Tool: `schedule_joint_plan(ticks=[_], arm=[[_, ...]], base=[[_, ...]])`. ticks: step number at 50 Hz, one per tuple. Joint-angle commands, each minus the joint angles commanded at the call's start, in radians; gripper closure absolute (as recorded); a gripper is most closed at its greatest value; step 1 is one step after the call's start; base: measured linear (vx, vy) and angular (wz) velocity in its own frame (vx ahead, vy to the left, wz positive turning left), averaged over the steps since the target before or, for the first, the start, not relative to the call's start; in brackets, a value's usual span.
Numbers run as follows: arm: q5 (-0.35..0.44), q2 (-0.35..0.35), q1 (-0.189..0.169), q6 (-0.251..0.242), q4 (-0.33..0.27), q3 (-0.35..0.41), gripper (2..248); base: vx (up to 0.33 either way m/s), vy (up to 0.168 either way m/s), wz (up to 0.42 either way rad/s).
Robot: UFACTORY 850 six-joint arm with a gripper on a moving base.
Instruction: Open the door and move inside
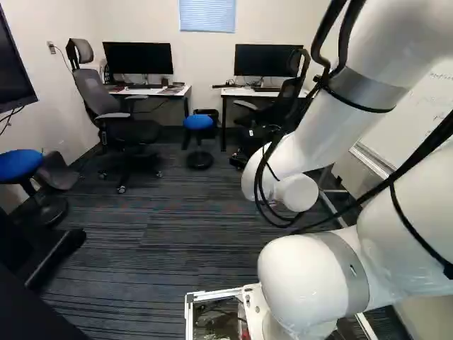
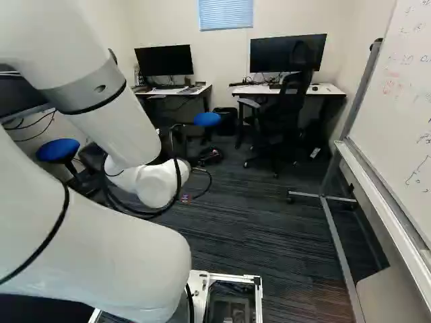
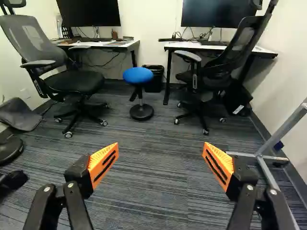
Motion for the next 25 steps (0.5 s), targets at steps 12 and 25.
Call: schedule_joint_plan(ticks=[12, 25], arm=[[0.000, 0.000, 0.000, 0.000, 0.000, 0.000, 3], [0.000, 0.000, 0.000, 0.000, 0.000, 0.000, 3]], base=[[0.169, 0.004, 0.008], [0.170, 0.005, 0.006]])
